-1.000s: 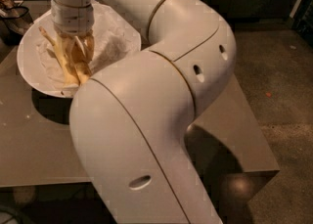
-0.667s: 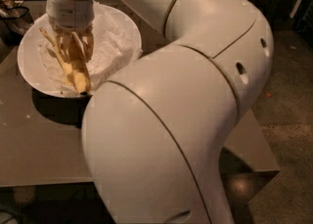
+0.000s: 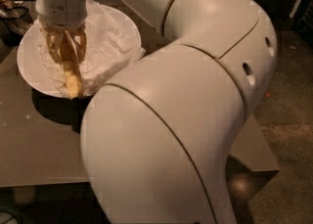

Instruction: Pick banana from white bowl

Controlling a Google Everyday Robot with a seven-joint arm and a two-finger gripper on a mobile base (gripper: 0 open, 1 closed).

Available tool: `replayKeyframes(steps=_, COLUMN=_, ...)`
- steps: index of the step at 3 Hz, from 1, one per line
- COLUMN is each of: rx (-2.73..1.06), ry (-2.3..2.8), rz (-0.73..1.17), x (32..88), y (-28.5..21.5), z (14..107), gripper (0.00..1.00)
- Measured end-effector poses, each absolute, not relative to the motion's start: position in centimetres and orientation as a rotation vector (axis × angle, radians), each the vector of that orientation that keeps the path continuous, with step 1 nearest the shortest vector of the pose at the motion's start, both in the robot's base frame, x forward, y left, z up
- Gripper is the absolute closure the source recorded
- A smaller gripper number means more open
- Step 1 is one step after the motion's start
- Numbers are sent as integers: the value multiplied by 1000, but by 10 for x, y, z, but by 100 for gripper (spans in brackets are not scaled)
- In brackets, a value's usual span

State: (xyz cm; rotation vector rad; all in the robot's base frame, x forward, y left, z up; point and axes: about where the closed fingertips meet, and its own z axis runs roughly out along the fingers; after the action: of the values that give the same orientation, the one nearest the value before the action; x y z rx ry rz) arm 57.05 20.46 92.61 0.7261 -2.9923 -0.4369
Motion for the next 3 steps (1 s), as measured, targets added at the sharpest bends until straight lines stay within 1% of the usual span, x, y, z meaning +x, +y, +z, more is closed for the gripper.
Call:
replayKeyframes(steps=1, rx=687, ry=-2954, rz=-532, x=523, y=212, z=939, gripper=100)
replayKeyframes(steps=2, rx=687, ry=-2959, rz=-548, x=524, y=214, z=940, gripper=100)
replayKeyframes(steps=3, rx=658, ry=-2963, rz=-569, x=508, y=211, z=944, gripper=100)
